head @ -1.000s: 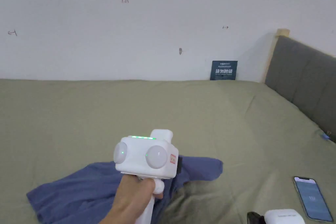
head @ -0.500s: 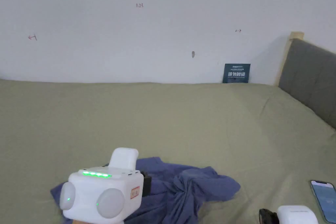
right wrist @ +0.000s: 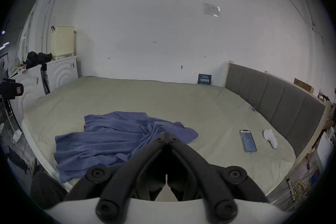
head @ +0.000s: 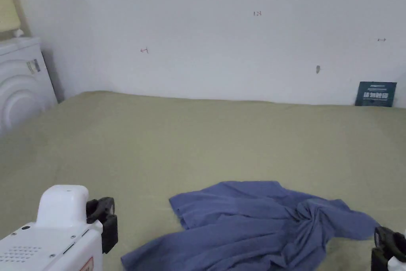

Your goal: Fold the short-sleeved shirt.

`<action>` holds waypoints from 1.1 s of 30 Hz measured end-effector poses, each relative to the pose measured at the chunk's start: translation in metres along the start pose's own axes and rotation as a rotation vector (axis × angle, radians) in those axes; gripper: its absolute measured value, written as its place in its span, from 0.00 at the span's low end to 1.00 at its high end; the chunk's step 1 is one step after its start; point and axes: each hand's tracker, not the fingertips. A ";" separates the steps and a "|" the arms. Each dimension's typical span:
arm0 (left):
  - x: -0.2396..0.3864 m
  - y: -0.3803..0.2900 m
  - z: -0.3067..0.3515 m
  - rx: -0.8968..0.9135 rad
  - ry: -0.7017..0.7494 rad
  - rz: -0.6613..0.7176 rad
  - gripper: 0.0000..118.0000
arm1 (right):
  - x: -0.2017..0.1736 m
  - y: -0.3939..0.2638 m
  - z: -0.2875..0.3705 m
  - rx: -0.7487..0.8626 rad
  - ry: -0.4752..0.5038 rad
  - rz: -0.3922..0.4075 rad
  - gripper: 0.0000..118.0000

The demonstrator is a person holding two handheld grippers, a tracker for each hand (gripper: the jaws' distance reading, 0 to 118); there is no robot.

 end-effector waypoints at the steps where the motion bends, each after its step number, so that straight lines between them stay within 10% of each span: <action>1: -0.001 0.001 -0.004 -0.009 -0.001 0.007 0.00 | -0.001 0.002 -0.001 -0.003 0.001 -0.001 0.00; 14: -0.022 -0.066 -0.208 -0.557 -0.032 -0.037 0.01 | 0.002 -0.012 -0.032 -0.089 0.008 -0.003 0.00; 15: -0.022 -0.074 -0.217 -0.574 -0.030 -0.024 0.09 | 0.004 -0.015 -0.035 -0.100 0.009 0.001 0.00; 17: -0.025 -0.086 -0.246 -0.676 -0.002 -0.056 0.76 | 0.006 -0.019 -0.041 -0.128 0.002 0.018 0.00; 19: -0.022 -0.100 -0.253 -0.702 0.051 -0.094 0.97 | 0.008 -0.025 -0.047 -0.145 -0.001 0.029 0.00; 24: -0.027 -0.119 -0.269 -0.726 0.041 -0.007 0.95 | 0.015 -0.037 -0.061 -0.208 -0.006 0.003 0.00; 26: -0.023 -0.111 -0.256 -0.693 0.030 -0.034 0.61 | 0.020 -0.041 -0.067 -0.227 -0.018 -0.006 0.00; 28: -0.021 -0.104 -0.240 -0.604 -0.001 -0.061 0.01 | 0.026 -0.043 -0.074 -0.245 -0.031 -0.025 0.00; 33: -0.006 -0.102 -0.230 -0.640 -0.046 -0.038 0.01 | 0.046 -0.040 -0.108 -0.291 -0.041 -0.046 0.00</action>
